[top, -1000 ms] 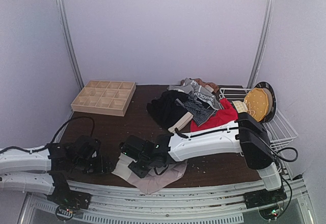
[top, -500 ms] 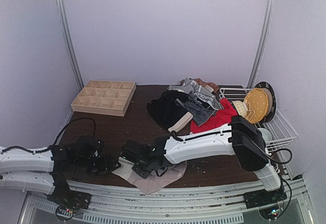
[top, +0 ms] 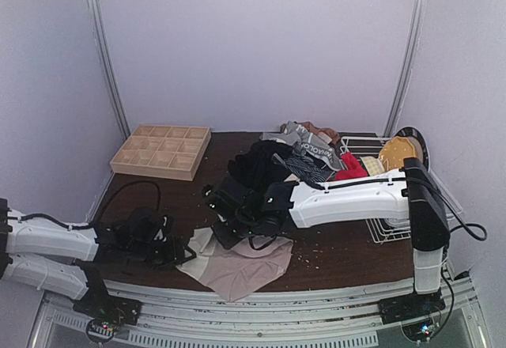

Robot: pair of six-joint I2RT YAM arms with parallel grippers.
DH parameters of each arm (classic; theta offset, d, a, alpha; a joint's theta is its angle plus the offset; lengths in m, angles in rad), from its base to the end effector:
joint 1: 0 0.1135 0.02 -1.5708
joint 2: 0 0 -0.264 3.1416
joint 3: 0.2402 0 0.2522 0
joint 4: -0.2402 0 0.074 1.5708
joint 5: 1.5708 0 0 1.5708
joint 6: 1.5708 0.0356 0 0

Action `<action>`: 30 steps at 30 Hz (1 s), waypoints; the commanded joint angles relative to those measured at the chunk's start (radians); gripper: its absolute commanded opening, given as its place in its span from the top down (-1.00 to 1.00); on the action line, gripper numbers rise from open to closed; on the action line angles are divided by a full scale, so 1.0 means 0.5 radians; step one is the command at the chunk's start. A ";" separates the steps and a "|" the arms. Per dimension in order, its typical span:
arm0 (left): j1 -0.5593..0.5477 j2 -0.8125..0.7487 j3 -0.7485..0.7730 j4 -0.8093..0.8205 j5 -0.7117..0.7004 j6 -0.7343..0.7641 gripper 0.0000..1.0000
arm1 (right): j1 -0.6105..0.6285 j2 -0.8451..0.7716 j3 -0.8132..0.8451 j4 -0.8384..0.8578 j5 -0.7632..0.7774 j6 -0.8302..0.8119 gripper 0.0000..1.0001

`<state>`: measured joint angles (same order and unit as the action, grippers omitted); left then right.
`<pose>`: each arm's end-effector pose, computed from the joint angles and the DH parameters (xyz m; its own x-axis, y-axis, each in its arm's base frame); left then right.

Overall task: Roll the underwear
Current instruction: Adjust the underwear at the center of the board.

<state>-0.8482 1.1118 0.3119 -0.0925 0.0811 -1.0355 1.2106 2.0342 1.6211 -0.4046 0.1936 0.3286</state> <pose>0.1205 -0.1410 0.1310 -0.9346 -0.2362 -0.2659 -0.0444 0.8191 -0.5719 0.1689 0.4290 0.2268 -0.5248 -0.4949 -0.6926 -0.7423 0.6643 0.0878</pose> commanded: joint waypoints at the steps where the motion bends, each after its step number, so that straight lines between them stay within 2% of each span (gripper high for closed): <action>1: -0.003 0.184 -0.045 -0.058 0.075 0.037 0.18 | -0.093 -0.042 -0.107 0.047 -0.067 0.168 1.00; 5: -0.004 0.238 -0.012 -0.082 0.043 0.088 0.55 | -0.229 -0.100 -0.216 0.152 -0.091 0.275 1.00; 8: -0.003 0.277 0.049 -0.152 -0.031 0.174 0.99 | -0.354 -0.124 -0.293 0.230 -0.119 0.385 1.00; 13: 0.062 0.416 0.204 -0.243 -0.084 0.363 1.00 | -0.527 -0.155 -0.409 0.331 -0.151 0.488 1.00; 20: 0.281 0.721 0.402 -0.232 -0.018 0.596 1.00 | -0.662 -0.152 -0.364 0.285 -0.125 0.384 1.00; 25: 0.292 0.834 0.460 -0.248 -0.032 0.618 1.00 | -0.696 0.015 -0.021 0.073 -0.089 0.160 1.00; 30: 0.292 0.711 0.323 -0.275 -0.060 0.516 1.00 | -0.695 0.279 0.400 -0.146 -0.172 -0.004 1.00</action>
<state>-0.7086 1.4719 0.5632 -0.0933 0.0933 -0.7631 0.8654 2.0819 1.6966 -0.3634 0.1276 0.4129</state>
